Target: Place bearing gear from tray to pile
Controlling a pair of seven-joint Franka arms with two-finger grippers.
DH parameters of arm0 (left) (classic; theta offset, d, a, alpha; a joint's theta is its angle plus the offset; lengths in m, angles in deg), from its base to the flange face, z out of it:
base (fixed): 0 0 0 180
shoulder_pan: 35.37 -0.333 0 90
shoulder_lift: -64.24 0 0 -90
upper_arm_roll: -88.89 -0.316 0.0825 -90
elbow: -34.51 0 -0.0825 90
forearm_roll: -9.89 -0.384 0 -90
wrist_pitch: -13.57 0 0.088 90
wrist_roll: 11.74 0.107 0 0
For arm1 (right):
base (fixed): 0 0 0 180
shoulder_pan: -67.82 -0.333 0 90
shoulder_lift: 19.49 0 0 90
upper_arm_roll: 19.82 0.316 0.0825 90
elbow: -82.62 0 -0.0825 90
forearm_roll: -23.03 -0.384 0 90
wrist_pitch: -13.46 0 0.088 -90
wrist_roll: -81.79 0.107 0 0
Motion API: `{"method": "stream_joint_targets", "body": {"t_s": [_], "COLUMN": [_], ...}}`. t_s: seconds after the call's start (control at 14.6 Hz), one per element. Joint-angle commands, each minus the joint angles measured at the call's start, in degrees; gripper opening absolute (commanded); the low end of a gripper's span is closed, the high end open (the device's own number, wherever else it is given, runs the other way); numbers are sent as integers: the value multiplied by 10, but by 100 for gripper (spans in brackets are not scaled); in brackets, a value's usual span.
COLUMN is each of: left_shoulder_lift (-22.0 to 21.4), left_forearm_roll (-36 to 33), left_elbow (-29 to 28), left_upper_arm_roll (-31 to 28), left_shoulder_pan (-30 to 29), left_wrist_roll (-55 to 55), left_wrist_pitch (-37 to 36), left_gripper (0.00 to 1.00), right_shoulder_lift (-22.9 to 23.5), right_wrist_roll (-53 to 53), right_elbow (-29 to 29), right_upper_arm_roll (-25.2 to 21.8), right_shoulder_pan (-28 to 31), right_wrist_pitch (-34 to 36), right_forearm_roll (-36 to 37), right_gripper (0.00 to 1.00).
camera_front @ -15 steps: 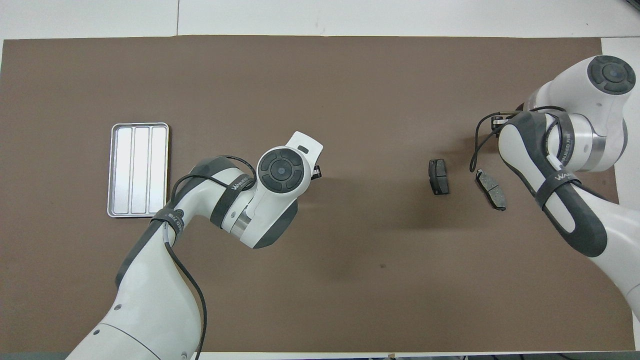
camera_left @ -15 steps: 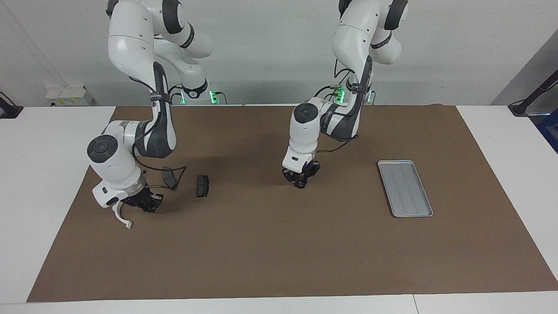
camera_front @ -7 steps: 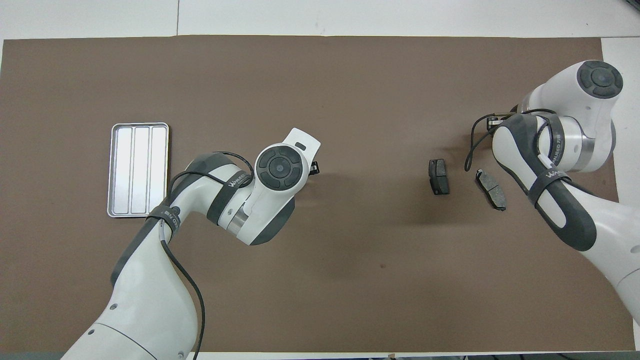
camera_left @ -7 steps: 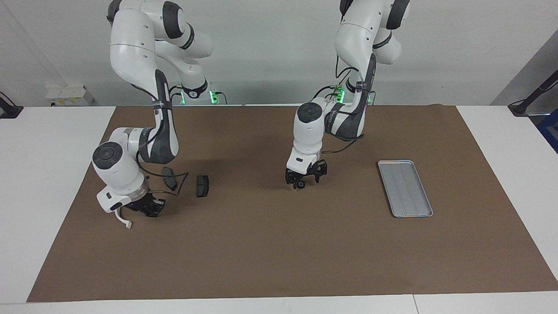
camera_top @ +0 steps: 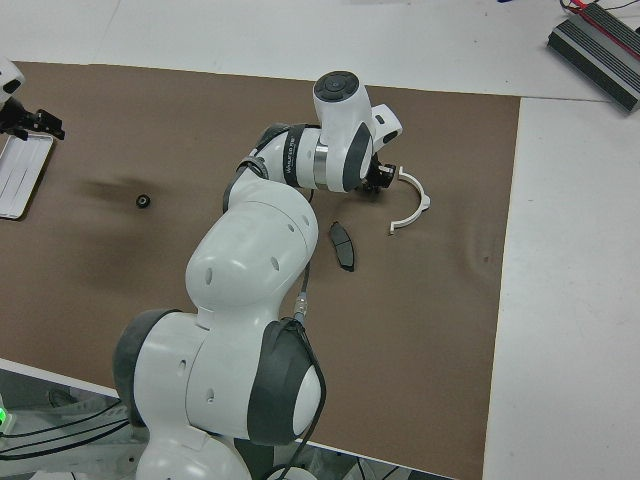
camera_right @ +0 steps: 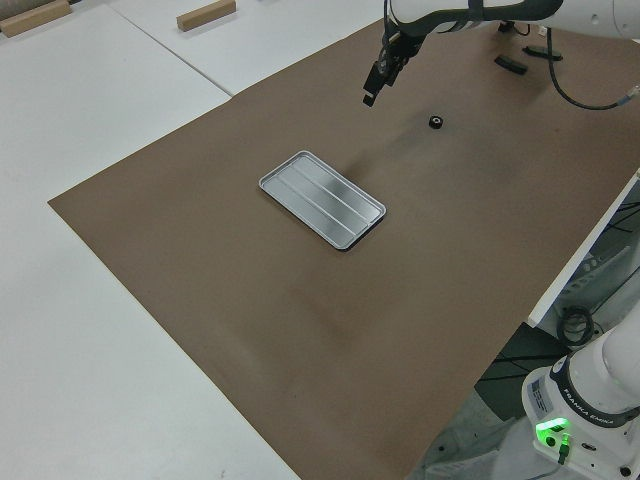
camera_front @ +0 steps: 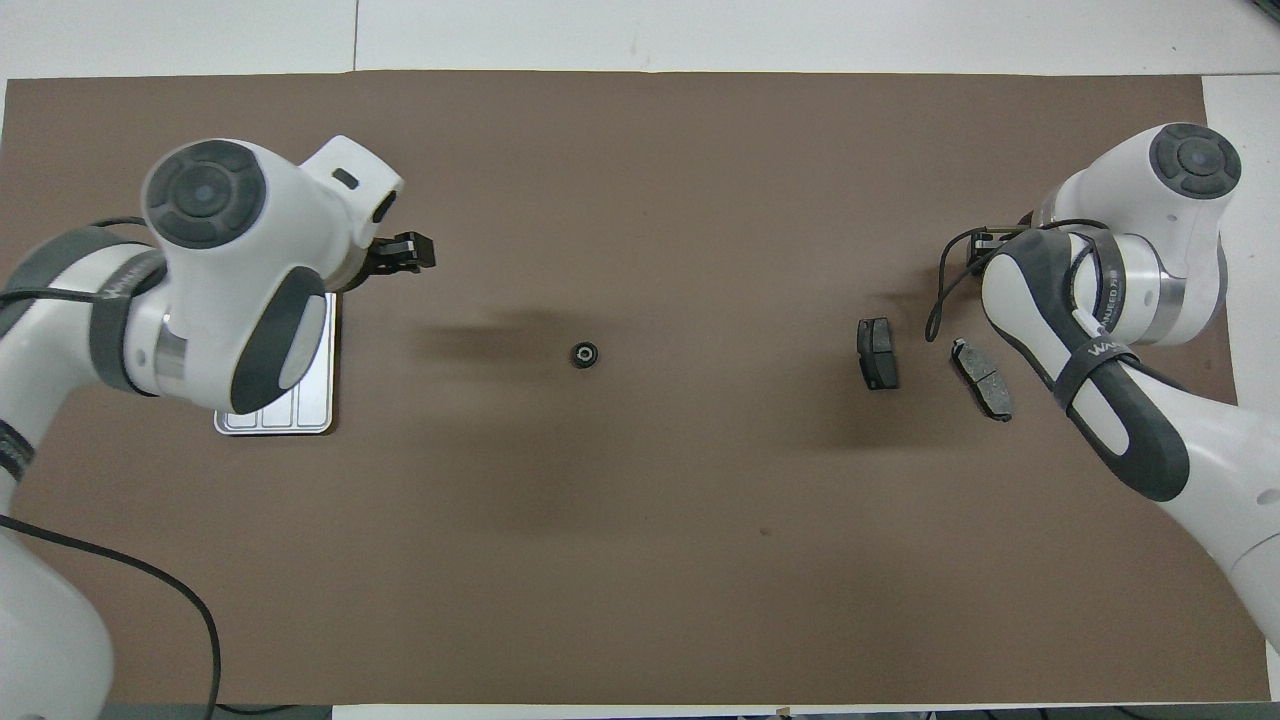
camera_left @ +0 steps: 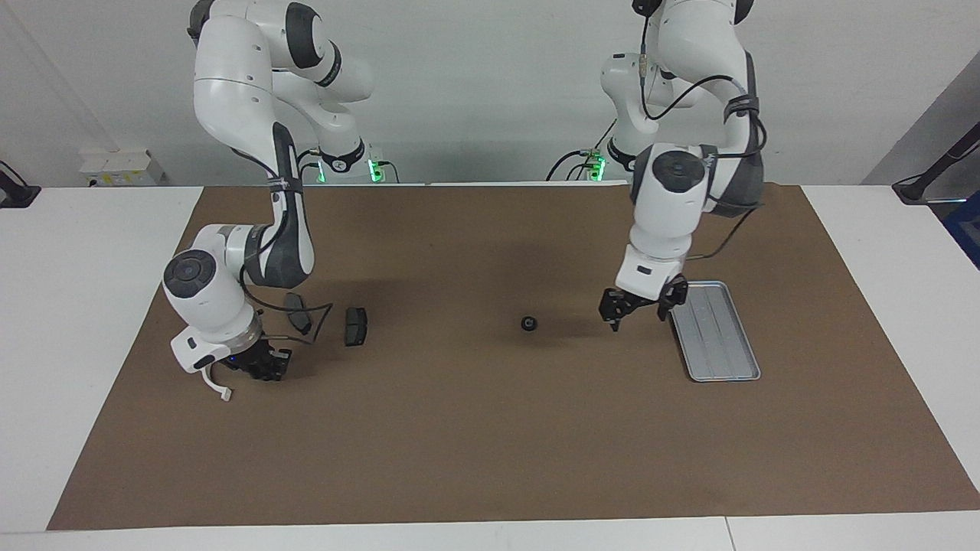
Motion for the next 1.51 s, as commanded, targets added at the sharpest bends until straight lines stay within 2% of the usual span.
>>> {"method": "stream_joint_targets", "body": {"t_s": [0.0, 0.14, 0.27, 0.48, 0.68, 0.89, 1.03, 1.23, 1.44], "left_shoulder_lift": [-14, -17, -18, -19, -23, -26, -26, -26, -26], "left_forearm_roll": [7, 7, 8, 8, 8, 8, 8, 15, 15], "left_elbow": [-40, -54, -70, -73, -82, -87, -87, -87, -88], "left_upper_arm_roll": [8, 8, 8, 8, 8, 8, 8, 11, 10], "left_shoulder_pan": [-91, -144, -171, -176, -172, -169, -167, -164, -162], "left_wrist_roll": [143, 219, 259, 263, 259, 258, 257, 249, 249], "left_wrist_pitch": [11, 34, 56, 57, 57, 60, 61, 62, 69], "left_gripper": [100, 100, 100, 100, 100, 100, 100, 100, 100], "right_shoulder_lift": [-14, -34, -58, -103, -144, -179, -192, -196, -188], "right_wrist_roll": [7, 8, 10, 14, 65, 173, 289, 424, 540], "right_elbow": [-7, -3, 6, 11, 22, 26, 26, 26, 26], "right_upper_arm_roll": [7, 6, 5, 5, 7, 8, 12, 15, 16], "right_shoulder_pan": [0, -4, -20, -43, -80, -141, -191, -259, -325], "right_wrist_pitch": [-2, 28, 69, 127, 192, 242, 260, 252, 212], "right_forearm_roll": [2, 7, 15, 17, 17, 16, 13, -1, -31], "right_gripper": [100, 100, 100, 100, 100, 100, 100, 100, 100]}}
